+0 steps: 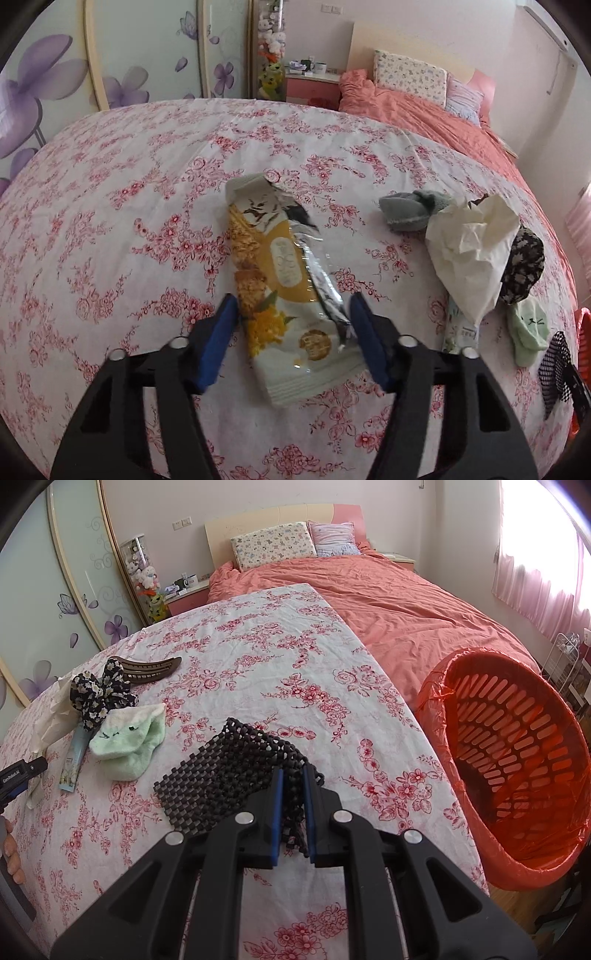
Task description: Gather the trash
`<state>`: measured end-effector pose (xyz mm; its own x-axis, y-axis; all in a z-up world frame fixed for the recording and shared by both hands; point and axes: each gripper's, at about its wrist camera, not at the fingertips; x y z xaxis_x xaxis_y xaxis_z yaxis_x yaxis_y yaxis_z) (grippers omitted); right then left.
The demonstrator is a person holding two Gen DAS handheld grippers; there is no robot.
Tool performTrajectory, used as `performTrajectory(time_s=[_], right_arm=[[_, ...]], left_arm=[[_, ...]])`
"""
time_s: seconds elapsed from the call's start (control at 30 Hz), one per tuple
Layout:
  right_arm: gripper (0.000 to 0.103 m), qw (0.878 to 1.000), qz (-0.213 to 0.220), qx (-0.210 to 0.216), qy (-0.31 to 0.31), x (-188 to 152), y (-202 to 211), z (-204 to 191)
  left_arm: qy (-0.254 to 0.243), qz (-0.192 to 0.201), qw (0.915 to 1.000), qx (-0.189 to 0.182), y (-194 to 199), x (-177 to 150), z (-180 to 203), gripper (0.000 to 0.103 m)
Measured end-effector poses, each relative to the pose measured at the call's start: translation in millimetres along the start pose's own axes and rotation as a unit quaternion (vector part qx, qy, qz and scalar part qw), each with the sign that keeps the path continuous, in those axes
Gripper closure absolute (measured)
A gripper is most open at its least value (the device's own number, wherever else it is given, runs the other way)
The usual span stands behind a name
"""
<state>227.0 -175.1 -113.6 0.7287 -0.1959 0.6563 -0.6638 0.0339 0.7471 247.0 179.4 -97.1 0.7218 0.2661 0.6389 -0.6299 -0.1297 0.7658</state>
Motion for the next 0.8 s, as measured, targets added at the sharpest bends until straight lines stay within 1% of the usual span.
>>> performTrajectory(time_s=[0.03, 0.17, 0.27, 0.37, 0.47, 0.63, 0.8], right_arm=[[0.091, 1.0, 0.0, 0.0, 0.0, 0.0, 0.0, 0.1], [0.091, 1.0, 0.0, 0.0, 0.0, 0.0, -0.1, -0.1], [0.091, 1.0, 0.0, 0.0, 0.0, 0.0, 0.0, -0.1], [0.091, 1.0, 0.0, 0.0, 0.0, 0.0, 0.0, 0.0], [0.091, 1.0, 0.0, 0.001, -0.001, 0.0, -0.1, 0.0], [0.091, 1.0, 0.0, 0.002, -0.002, 0.1, -0.3, 0.1], [0.091, 1.0, 0.0, 0.005, -0.004, -0.1, -0.8, 0.5]], left_arm=[[-0.003, 0.001, 1.0, -0.006, 1.3, -0.9, 0.9, 0.047], [-0.045, 0.004, 0.9982, -0.04, 13.3, -16.8, 11.4, 0.047], [-0.08, 0.005, 0.9943, -0.071, 21.7, -28.6, 22.1, 0.047], [-0.103, 0.013, 0.9927, -0.061, 24.8, -36.7, 28.1, 0.047], [-0.096, 0.014, 0.9937, -0.055, 24.7, -36.9, 27.8, 0.047], [-0.1, 0.013, 0.9941, -0.038, 24.3, -38.0, 30.4, 0.047], [-0.102, 0.013, 0.9941, -0.036, 24.3, -37.5, 32.0, 0.047]])
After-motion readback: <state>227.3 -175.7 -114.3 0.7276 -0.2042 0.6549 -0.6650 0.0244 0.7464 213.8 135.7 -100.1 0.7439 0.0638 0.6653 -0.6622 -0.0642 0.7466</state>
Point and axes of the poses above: each gripper's, at about its wrist camera, not at the fingertips, and y roughly against the way its jaws point, z to its right, x to its top, and after that the axes turned 3 degrees about z, right-handed
